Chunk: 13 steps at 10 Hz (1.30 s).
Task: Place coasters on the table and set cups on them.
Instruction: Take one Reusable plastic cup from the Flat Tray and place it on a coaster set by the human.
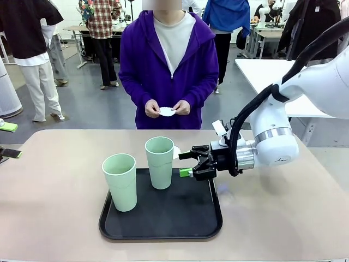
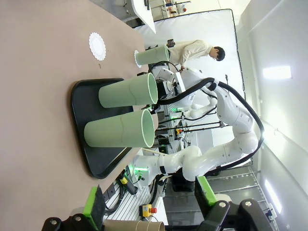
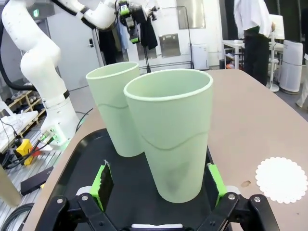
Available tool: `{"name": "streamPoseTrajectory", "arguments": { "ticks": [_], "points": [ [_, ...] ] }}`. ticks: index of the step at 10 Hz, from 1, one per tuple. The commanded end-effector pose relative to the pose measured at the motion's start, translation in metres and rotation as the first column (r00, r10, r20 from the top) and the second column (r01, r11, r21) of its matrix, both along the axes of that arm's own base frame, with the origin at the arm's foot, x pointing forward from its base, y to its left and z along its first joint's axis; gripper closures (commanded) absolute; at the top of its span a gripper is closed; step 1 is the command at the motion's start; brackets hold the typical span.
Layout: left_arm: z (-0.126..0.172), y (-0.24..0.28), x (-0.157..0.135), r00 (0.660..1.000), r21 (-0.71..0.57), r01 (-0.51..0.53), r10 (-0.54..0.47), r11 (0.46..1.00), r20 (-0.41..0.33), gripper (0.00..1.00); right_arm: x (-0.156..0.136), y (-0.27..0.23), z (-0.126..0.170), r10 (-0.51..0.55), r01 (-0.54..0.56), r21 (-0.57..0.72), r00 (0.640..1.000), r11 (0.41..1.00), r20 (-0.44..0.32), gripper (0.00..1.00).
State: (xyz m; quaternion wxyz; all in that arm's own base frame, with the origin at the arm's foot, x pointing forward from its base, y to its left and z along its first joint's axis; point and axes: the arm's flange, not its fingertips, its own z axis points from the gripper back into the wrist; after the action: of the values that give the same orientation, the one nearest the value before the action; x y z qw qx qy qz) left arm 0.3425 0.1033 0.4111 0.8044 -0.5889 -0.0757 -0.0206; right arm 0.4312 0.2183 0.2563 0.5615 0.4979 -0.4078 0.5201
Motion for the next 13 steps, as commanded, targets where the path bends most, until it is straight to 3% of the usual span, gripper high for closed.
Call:
{"name": "streamPoseTrajectory", "arguments": {
  "ticks": [1, 8, 13],
  "points": [
    [0.002, 0.0, 0.0, 1.0, -0.017, -0.001, 0.002, 1.0, 0.019, 0.0, 0.008, 0.011, -0.012, 0.033, -0.031, -0.039, 0.998, 0.999, 0.049, 0.0],
    [0.002, 0.0, 0.0, 1.0, -0.017, -0.001, 0.002, 1.0, 0.019, 0.0, 0.022, 0.025, -0.04, 0.024, -0.026, -0.067, 0.999, 0.997, -0.026, 0.0],
    [0.002, 0.0, 0.0, 1.0, -0.017, -0.001, 0.002, 1.0, 0.019, 0.0, 0.024, 0.035, -0.038, 0.05, -0.05, -0.034, 0.999, 0.998, -0.017, 0.0]
  ]
}}
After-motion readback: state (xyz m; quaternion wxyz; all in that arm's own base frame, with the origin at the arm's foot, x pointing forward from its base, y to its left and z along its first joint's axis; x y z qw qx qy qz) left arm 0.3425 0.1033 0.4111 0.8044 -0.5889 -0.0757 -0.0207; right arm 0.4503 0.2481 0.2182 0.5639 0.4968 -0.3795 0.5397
